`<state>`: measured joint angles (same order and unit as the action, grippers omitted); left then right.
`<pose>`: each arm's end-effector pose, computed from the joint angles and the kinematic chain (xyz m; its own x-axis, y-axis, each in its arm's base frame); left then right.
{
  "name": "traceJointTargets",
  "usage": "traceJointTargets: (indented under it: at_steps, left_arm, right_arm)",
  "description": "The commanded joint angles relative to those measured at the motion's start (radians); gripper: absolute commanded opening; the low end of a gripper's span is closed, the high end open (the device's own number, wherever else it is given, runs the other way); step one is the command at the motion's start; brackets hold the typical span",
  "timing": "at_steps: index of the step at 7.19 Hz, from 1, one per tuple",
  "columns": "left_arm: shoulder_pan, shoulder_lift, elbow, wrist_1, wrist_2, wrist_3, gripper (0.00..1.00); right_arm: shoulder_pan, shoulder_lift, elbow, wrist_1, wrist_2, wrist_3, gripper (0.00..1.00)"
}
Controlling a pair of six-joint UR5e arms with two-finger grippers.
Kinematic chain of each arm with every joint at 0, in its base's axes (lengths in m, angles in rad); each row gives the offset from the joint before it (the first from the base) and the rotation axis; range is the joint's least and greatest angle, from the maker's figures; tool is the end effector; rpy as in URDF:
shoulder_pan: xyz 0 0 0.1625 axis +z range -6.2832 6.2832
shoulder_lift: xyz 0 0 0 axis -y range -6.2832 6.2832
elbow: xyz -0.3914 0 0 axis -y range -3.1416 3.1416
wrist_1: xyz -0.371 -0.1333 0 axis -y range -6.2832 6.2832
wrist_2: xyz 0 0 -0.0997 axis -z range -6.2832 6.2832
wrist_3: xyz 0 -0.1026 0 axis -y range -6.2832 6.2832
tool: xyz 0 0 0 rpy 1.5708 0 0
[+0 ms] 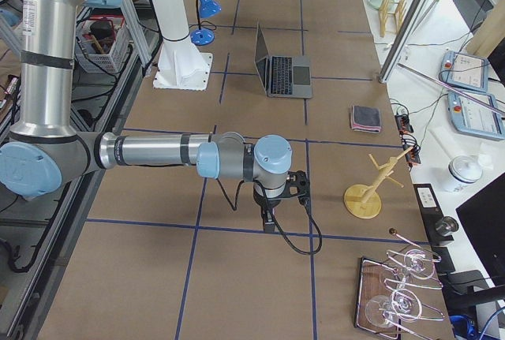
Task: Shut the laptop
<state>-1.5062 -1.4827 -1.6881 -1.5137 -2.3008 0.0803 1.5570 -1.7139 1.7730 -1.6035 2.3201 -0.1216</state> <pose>-0.0367 -0.4372 0.6208 0.7372 0.1095 -0.6667 -0.1241 0.9919 0.0257 0.0577 -0.4170 0.6004 0.7248 -0.1491 0.6727 0.1025 0.9888 0.1088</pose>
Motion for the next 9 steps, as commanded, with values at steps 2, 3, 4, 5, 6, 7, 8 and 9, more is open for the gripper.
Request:
traceJointTargets:
  at_steps: [2, 3, 4, 5, 6, 7, 8, 9]
  left_arm:
    - [0.040, -0.114, -0.021, -0.012, -0.006, -0.005, 1.00]
    - [0.041, -0.151, -0.015, -0.063, -0.008, -0.010, 1.00]
    - [0.040, -0.149, -0.021, -0.072, -0.026, -0.010, 1.00]
    - [0.041, -0.148, -0.021, -0.078, -0.110, -0.007, 1.00]
    - [0.044, -0.134, -0.024, -0.147, -0.129, -0.008, 1.00]
    - [0.075, -0.101, -0.030, -0.243, -0.129, -0.049, 1.00]
    - [0.156, -0.070, -0.036, -0.405, -0.121, -0.211, 1.00]
    - [0.238, -0.045, -0.036, -0.584, -0.115, -0.432, 1.00]
  right_arm:
    - [-0.005, -0.006, 0.000, 0.083, 0.025, 0.010, 1.00]
    - [-0.006, -0.006, 0.000, 0.121, 0.075, 0.010, 1.00]
    - [-0.012, -0.007, -0.001, 0.160, 0.125, 0.016, 0.99]
    - [-0.027, -0.007, -0.001, 0.162, 0.169, 0.022, 0.99]
    - [-0.047, -0.007, 0.000, 0.177, 0.226, 0.032, 0.99]
    - [-0.063, -0.009, 0.000, 0.230, 0.240, 0.086, 0.99]
    - [-0.108, -0.019, 0.000, 0.348, 0.242, 0.211, 0.99]
    - [-0.176, -0.038, -0.001, 0.549, 0.242, 0.432, 0.99]
